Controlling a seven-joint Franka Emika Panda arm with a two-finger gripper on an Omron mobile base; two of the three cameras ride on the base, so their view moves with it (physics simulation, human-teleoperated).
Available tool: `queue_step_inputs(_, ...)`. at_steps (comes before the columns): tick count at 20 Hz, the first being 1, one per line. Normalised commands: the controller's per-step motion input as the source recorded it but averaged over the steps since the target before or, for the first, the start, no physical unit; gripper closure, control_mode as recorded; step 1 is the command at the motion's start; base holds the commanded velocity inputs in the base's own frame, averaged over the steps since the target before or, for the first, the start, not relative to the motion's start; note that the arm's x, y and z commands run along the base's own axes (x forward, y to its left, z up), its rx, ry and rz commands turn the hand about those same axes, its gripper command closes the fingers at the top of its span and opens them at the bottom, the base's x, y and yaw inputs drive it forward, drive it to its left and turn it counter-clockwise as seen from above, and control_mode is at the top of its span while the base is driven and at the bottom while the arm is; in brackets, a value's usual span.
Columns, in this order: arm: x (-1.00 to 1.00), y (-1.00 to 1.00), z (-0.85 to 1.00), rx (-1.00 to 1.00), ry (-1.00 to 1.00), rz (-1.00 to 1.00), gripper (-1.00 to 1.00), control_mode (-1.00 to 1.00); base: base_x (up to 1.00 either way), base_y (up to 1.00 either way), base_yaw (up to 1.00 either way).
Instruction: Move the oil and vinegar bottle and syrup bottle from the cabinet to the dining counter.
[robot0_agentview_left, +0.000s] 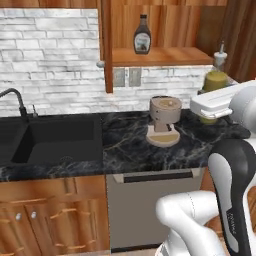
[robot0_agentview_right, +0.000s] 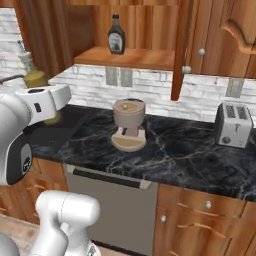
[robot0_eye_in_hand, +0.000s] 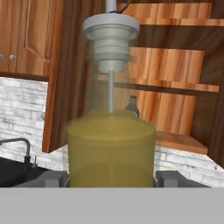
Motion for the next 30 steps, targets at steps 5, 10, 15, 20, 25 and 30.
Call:
queue_step_inputs(5, 0.0, 0.0, 0.0, 0.0, 0.0, 0.0, 1.0, 1.0, -0.63, 0.24, 0.4)
queue_step_inputs(10, 0.0, 0.0, 0.0, 0.0, 0.0, 0.0, 1.0, 1.0, -0.6, 0.4, 0.47)
queue_step_inputs(15, 0.0, 0.0, 0.0, 0.0, 0.0, 0.0, 1.0, 1.0, -0.44, 0.43, 0.51)
queue_step_inputs(20, 0.0, 0.0, 0.0, 0.0, 0.0, 0.0, 1.0, 1.0, -0.22, 0.58, 0.54)
queue_step_inputs(25, 0.0, 0.0, 0.0, 0.0, 0.0, 0.0, 1.0, 1.0, -0.07, 0.54, 0.58)
queue_step_inputs(30, 0.0, 0.0, 0.0, 0.0, 0.0, 0.0, 1.0, 1.0, -0.05, 0.44, 0.57)
